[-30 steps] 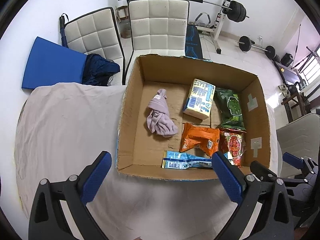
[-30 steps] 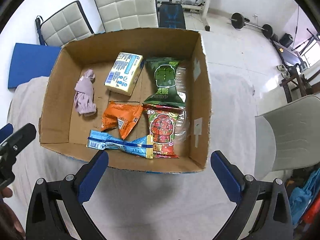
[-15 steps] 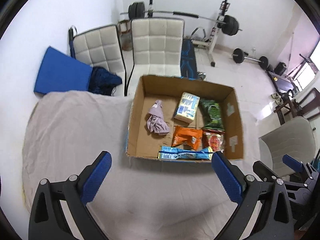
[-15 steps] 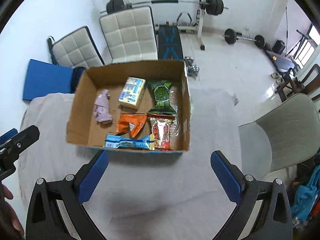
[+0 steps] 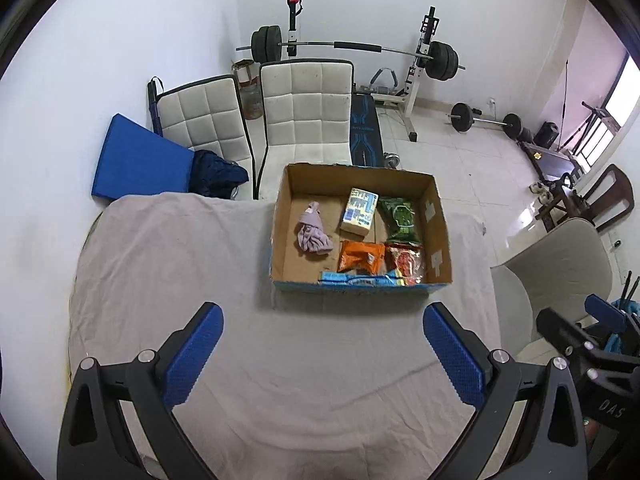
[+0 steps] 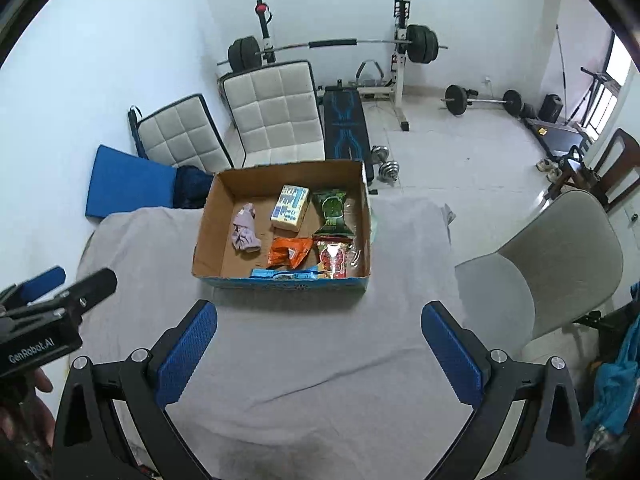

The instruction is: Organize soft objects

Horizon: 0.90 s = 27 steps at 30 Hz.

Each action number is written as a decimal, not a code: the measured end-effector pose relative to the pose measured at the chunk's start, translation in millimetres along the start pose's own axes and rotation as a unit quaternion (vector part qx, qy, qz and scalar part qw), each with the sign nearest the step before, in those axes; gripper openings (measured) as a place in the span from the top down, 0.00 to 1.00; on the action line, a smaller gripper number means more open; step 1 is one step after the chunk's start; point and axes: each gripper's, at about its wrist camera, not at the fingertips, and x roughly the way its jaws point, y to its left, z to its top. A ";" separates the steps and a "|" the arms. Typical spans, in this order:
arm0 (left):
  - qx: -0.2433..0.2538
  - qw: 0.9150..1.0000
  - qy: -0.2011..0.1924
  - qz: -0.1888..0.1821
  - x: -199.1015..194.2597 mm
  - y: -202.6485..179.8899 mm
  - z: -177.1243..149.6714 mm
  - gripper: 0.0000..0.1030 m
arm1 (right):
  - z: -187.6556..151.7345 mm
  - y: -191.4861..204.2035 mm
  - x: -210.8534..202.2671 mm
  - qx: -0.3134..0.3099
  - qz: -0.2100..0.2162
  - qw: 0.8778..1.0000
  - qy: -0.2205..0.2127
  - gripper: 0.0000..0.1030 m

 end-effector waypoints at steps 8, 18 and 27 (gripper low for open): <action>0.004 1.000 -0.015 0.006 -32.4 -3.3 -12.5 0.00 | -16.6 -2.4 -39.7 0.004 0.005 1.000 0.006 0.00; 0.000 1.000 -0.029 0.005 -40.7 -5.6 -19.0 0.00 | -20.7 -3.2 -55.8 0.005 -0.003 1.000 -0.008 0.00; -0.003 0.998 -0.053 0.022 -40.1 -8.2 -13.8 0.00 | -3.3 -2.8 -52.4 0.009 -0.018 0.999 -0.030 0.00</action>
